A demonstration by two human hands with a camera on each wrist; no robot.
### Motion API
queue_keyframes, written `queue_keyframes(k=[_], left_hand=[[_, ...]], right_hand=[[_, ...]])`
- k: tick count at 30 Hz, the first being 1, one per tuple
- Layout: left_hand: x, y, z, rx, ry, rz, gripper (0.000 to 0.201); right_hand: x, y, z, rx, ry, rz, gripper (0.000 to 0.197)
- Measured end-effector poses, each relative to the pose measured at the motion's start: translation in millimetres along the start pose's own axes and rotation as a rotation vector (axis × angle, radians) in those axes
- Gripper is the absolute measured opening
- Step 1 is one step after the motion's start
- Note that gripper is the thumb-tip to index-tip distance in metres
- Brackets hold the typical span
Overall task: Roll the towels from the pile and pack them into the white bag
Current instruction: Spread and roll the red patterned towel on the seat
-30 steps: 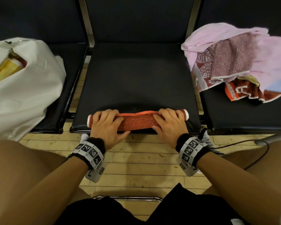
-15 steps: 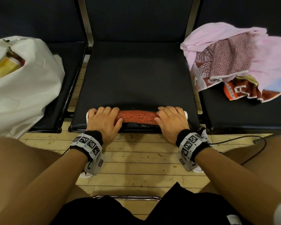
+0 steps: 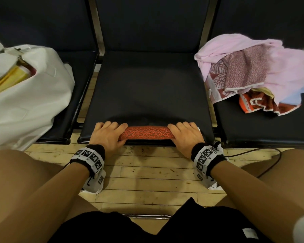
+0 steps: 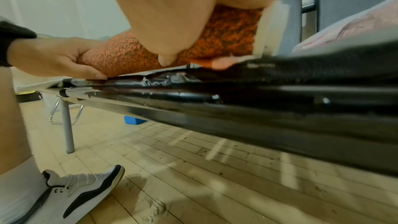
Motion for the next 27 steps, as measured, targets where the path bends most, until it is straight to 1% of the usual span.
queue_keyframes(k=[2,7,12,16,19,23,27], left_hand=[[3,6,-2,0.011,0.003,0.022,0.054],[21,41,-1,-0.069,0.002,0.044,0.055],[56,90,4,-0.211,-0.014,0.030,0.055],[89,130,4,-0.300,-0.004,0.029,0.047],[119,149,0,-0.327,0.043,0.041,0.047],[162,170,-14,-0.384,0.160,0.027,0.045],[200,178,-28,-0.431,0.279,-0.008,0.045]], right_hand=[[1,6,1,0.011,0.025,0.000,0.044],[6,39,20,-0.099,0.084,-0.026,0.047],[17,94,61,-0.186,0.146,-0.012,0.044],[33,139,96,-0.242,0.223,-0.018,0.041],[52,170,125,-0.277,0.275,-0.030,0.037],[91,206,167,-0.289,0.345,-0.070,0.036],[133,227,205,-0.318,0.394,-0.095,0.035]])
Point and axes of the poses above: each hand's wrist, its own z-axis towards the middle knuckle, its own y-axis out of the back of the hand, x = y × z, the point moved 1 cm from there along z, towards the middle knuckle, and after that the axes turned 1 degree about y, right-handed, at the moved point
